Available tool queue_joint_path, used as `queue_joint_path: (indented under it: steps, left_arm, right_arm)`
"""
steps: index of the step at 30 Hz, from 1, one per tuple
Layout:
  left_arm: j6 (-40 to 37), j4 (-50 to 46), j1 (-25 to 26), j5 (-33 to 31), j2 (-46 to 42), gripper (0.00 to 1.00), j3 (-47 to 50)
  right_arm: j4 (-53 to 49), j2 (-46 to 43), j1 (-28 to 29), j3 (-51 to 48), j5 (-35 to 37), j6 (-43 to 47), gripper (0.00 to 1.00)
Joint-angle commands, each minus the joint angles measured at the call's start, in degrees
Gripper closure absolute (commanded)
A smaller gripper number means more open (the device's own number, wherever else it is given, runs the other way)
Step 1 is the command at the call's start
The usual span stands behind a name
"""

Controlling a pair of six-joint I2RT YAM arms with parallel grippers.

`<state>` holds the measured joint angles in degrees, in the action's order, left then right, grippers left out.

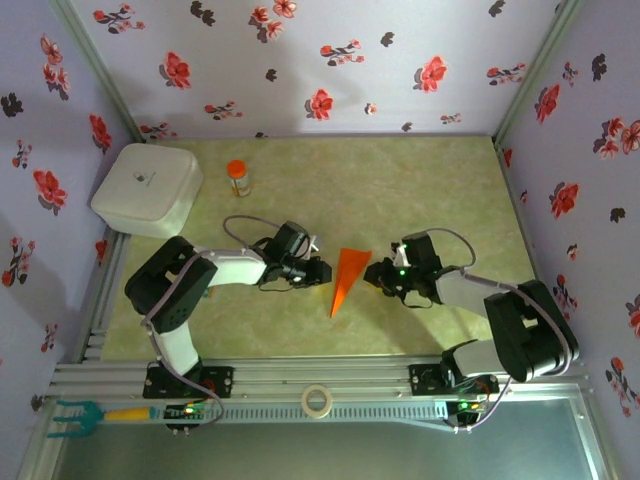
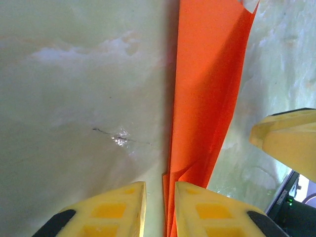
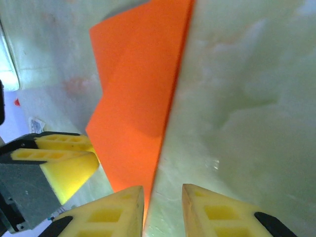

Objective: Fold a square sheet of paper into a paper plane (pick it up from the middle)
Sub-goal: Move the paper plane to the center of the table.

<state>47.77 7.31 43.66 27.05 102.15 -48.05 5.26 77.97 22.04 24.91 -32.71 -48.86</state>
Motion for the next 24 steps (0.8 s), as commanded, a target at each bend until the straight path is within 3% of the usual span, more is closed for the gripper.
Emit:
queue_joint_path:
  steps: [1, 24]
  left_arm:
    - [0.0, -4.1, 0.3, -0.4, -1.8, 0.78, -1.6]
    - [0.7, -1.9, 0.9, -1.1, -1.6, 0.77, 0.4]
  right_arm:
    - [0.2, -1.8, 0.3, -0.7, 2.1, -1.3, 0.73]
    - [1.8, -1.3, 1.4, -0.7, 1.6, -2.7, 0.71]
